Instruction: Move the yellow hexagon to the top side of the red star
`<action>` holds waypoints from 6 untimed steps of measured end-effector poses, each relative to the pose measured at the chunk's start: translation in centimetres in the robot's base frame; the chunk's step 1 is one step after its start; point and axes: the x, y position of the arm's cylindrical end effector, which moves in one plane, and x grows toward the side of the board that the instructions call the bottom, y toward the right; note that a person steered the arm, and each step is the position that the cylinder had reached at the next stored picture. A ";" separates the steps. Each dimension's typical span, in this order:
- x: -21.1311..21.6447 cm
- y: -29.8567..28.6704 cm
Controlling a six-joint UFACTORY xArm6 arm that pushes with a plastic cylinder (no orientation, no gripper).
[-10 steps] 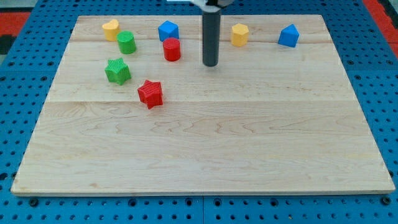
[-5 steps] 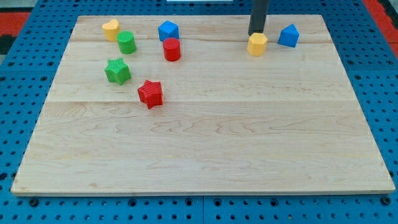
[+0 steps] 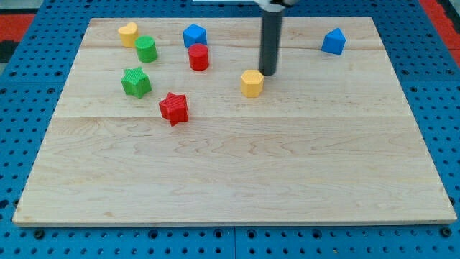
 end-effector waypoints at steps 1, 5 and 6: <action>3.2 1.6; 1.6 -9.3; 3.4 -11.1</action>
